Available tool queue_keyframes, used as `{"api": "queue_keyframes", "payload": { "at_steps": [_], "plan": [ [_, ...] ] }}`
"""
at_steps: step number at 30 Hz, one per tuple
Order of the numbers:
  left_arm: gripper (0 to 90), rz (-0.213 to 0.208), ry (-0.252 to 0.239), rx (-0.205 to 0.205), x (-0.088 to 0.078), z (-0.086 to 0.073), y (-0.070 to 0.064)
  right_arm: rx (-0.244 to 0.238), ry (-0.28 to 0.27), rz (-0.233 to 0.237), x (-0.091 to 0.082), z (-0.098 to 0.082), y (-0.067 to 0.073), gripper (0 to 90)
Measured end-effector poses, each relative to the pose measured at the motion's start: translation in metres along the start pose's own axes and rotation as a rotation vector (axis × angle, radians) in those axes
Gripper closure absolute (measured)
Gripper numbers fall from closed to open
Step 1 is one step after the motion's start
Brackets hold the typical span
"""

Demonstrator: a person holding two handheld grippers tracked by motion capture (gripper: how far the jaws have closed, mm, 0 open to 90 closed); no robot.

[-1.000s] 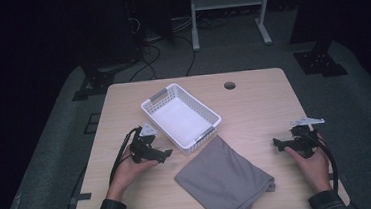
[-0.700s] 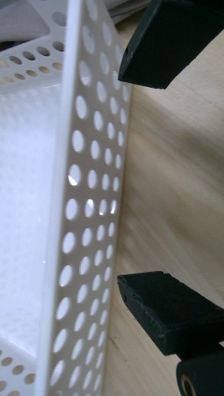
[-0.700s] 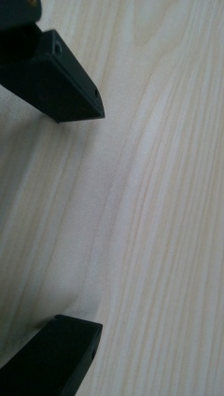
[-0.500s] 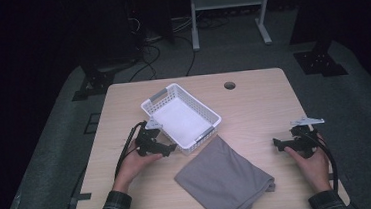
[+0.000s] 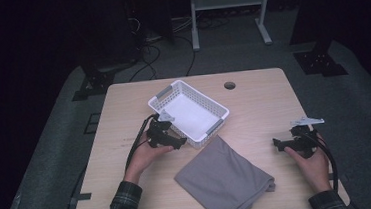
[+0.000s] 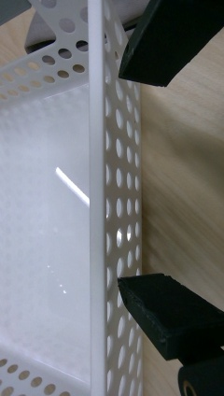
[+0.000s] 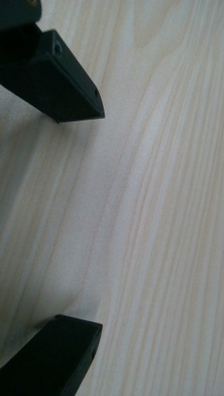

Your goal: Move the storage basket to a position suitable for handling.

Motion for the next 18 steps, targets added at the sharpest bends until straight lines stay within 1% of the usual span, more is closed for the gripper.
{"api": "queue_keyframes", "payload": {
  "at_steps": [3, 4, 7, 14, 18],
  "plan": [
    [1.8, -0.002, 0.006, 0.011, 0.003, 0.003, 0.001, -0.001, 0.0, 0.0, 0.0, 0.0, 0.0, 0.0],
    [1.8, -0.002, -0.006, 0.001, 0.005, 0.007, 0.002, -0.001, 0.0, 0.001, 0.0, 0.0, 0.0, 0.0],
    [1.8, 0.0, 0.001, 0.012, 0.009, 0.01, 0.003, -0.002, 0.0, 0.002, 0.0, 0.0, 0.0, 0.0],
    [1.8, -0.006, -0.005, 0.009, 0.015, 0.019, 0.005, -0.004, 0.0, 0.003, 0.0, 0.0, 0.0, 0.0],
    [1.8, -0.008, -0.003, 0.021, 0.02, 0.026, 0.006, -0.004, 0.0, 0.003, 0.0, 0.0, 0.0, 0.0]
  ]
}}
Point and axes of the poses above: each handheld gripper's, and its own axes: x roughly forward along the jaws, z roughly out of its top, y roughly to its left, the point moved 7 cm from there along x, roughly forward along the jaws, and after that the axes turned 11 degrees about x, right-handed, at the moved point
